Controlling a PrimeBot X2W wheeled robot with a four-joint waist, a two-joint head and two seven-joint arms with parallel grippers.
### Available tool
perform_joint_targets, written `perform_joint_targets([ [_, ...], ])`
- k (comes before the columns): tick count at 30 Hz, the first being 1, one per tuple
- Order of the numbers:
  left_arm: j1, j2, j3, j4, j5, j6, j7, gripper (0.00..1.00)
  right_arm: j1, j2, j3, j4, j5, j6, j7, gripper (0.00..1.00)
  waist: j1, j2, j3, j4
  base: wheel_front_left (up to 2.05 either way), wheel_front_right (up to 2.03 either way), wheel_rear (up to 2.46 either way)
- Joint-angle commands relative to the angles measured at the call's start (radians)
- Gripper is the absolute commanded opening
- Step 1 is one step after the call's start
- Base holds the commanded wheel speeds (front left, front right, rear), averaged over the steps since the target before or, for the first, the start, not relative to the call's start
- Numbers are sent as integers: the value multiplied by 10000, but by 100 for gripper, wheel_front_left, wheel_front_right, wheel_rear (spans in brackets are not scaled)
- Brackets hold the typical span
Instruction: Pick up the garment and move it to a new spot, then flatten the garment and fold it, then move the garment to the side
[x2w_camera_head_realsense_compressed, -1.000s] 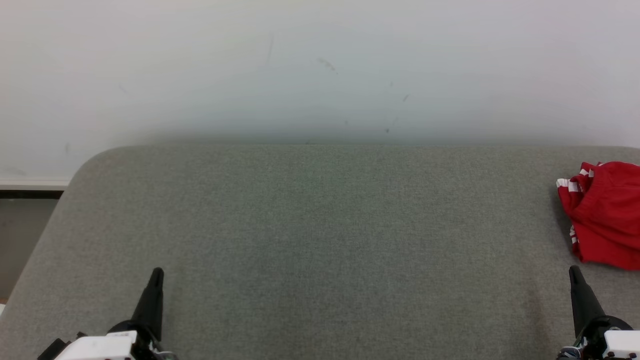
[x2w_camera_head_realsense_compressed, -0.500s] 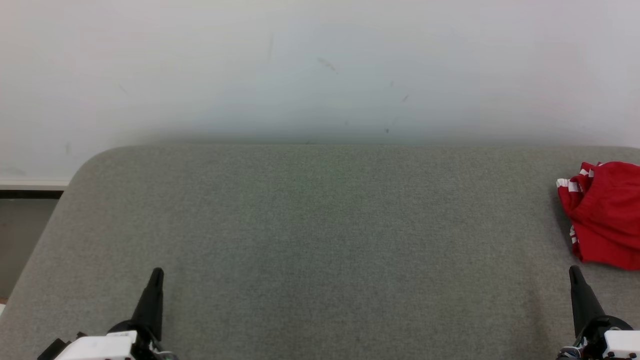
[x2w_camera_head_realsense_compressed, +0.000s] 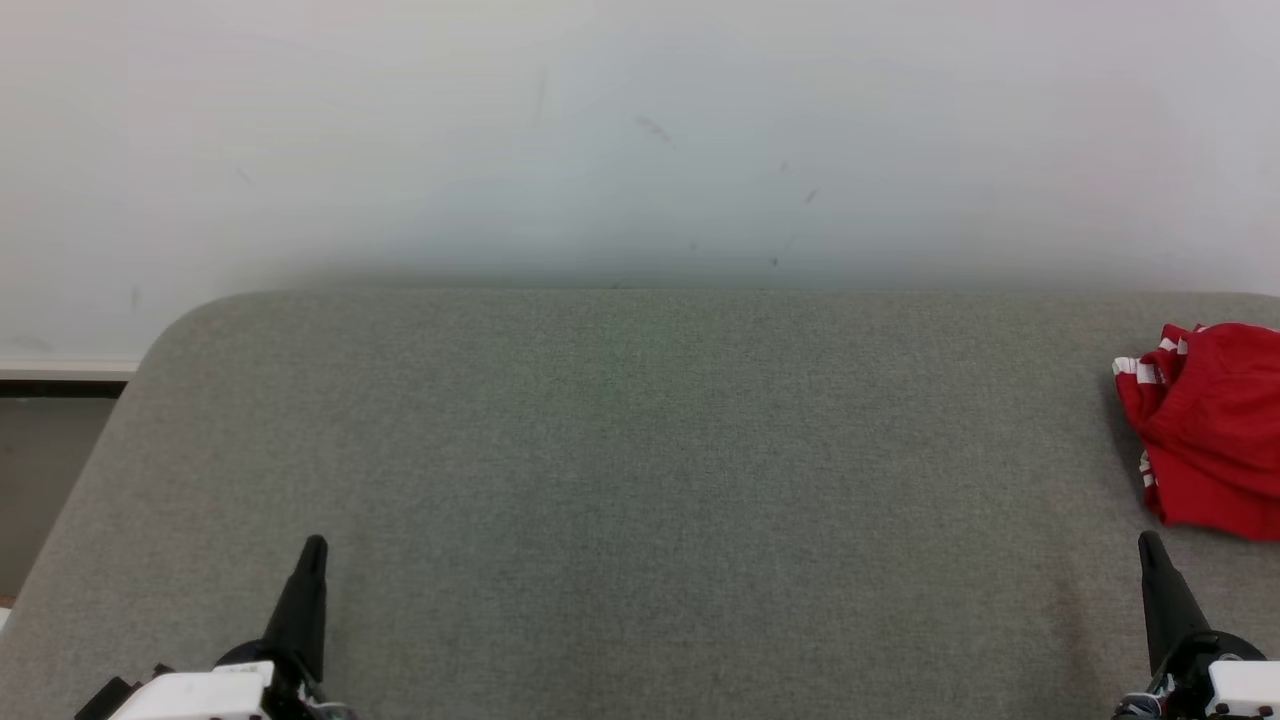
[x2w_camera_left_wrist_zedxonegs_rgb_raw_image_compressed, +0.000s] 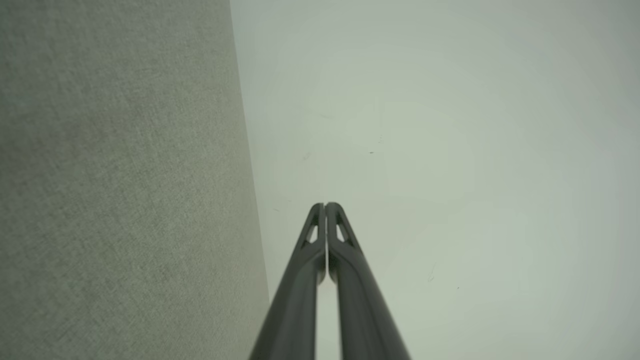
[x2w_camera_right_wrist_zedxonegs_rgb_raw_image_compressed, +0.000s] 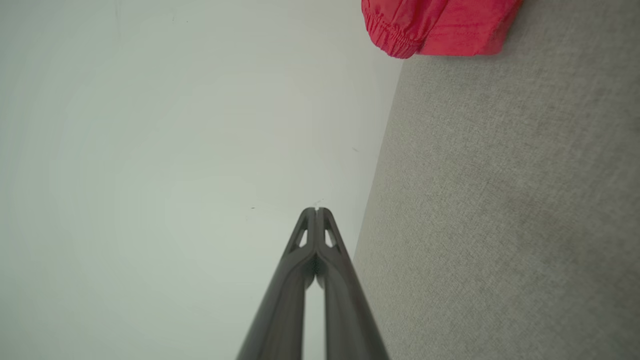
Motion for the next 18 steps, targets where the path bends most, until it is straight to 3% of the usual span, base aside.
perform_joint_targets([
  [1, -80, 63, 14, -3, -141, -64, 38, 0, -124, 20, -50, 22, -59, -21, 22, 0, 0, 0, 0, 0, 0, 0, 0],
  [18, -79, 63, 14, -3, -142, -64, 37, 0, -124, 24, -57, 22, -69, -21, 29, 0, 0, 0, 0, 0, 0, 0, 0],
])
